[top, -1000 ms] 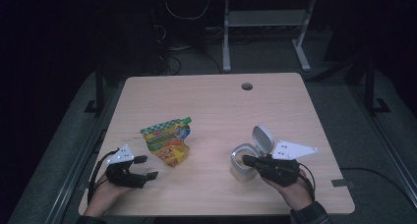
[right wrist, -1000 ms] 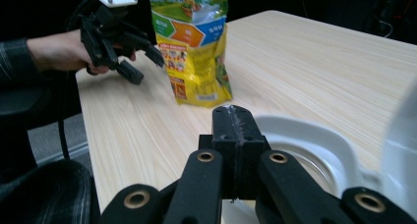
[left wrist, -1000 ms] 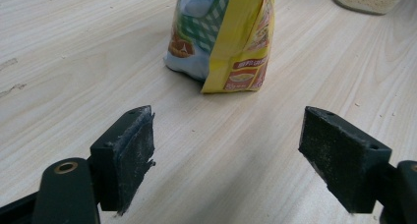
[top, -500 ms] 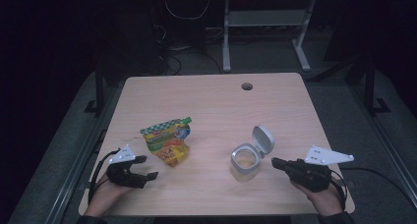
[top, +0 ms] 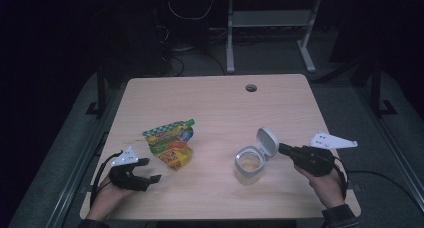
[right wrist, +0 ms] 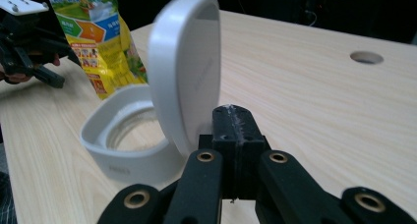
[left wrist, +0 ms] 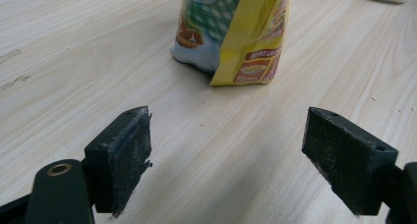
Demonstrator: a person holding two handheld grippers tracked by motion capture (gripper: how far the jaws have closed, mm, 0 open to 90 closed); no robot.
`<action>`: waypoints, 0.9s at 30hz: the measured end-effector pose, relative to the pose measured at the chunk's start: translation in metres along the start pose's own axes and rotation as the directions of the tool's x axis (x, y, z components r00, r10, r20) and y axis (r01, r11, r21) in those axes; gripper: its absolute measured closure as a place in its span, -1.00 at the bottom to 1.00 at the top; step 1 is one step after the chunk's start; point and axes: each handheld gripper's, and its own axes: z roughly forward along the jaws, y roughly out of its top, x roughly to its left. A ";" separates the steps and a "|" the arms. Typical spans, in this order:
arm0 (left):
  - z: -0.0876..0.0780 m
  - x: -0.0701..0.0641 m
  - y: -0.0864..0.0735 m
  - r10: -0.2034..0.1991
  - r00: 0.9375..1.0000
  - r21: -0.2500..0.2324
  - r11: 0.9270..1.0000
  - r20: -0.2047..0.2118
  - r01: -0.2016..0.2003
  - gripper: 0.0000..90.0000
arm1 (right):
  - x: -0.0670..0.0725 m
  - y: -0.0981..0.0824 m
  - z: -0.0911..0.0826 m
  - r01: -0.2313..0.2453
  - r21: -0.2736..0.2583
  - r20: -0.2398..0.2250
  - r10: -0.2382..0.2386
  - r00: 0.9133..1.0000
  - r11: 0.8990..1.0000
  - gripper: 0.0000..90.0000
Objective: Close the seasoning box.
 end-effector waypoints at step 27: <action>0.002 -0.002 0.003 -0.007 1.000 -0.002 1.000 -0.002 0.007 -0.60 | -0.002 -0.007 -0.003 0.001 -0.022 0.037 0.000 0.999 1.000 0.68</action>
